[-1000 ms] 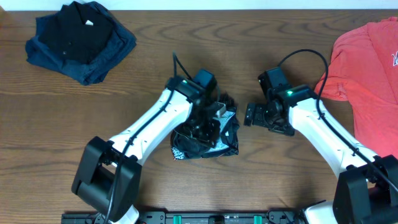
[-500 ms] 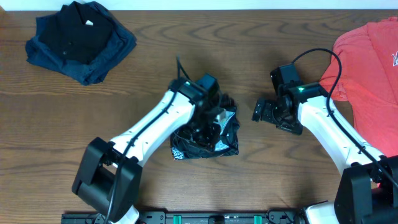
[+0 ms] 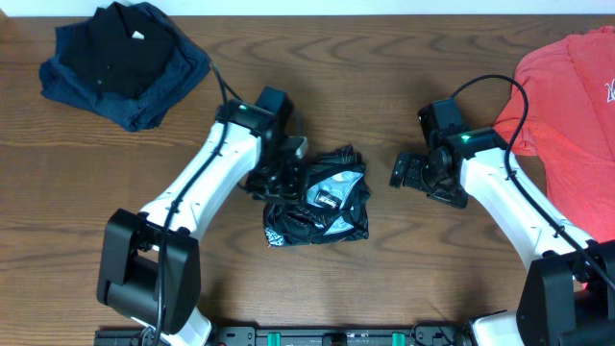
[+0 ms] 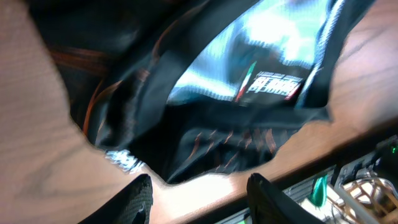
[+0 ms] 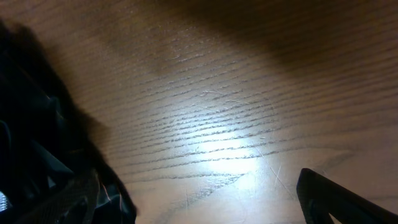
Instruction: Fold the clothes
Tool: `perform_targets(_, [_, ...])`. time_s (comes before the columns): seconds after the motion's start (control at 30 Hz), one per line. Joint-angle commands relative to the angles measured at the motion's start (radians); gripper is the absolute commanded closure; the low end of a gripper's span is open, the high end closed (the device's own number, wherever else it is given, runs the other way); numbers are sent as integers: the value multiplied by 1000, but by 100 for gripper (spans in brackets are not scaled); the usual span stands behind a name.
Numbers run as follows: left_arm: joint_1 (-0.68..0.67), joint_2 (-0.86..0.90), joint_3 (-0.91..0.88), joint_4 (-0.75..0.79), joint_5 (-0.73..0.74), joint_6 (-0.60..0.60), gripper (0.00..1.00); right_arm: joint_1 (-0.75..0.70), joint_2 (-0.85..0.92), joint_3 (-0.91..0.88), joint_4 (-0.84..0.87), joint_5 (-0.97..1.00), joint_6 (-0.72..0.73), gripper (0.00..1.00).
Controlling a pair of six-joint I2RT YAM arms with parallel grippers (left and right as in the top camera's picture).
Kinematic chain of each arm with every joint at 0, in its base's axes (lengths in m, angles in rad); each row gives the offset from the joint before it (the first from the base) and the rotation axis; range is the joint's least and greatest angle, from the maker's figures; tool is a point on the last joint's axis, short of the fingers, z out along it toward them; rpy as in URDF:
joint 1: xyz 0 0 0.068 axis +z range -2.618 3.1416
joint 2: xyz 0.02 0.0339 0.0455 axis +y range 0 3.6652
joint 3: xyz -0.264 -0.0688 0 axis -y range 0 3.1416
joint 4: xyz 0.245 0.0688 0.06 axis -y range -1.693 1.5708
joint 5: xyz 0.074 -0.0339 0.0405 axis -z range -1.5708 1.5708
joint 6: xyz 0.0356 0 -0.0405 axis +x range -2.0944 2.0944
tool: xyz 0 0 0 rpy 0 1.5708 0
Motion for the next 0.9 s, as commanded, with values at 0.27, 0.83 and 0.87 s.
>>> perform_targets(0.27, [-85,103,10,174,-2,-220,49,-3,1,-6,-7,-6,13,1])
perform_targets(0.83, [-143,206,11,260,-32,-310,66,-3,1,-6,-10,-6,13,1])
perform_targets(0.87, [-143,206,12,257,-32,-313,73,-3,1,-6,-10,-6,13,1])
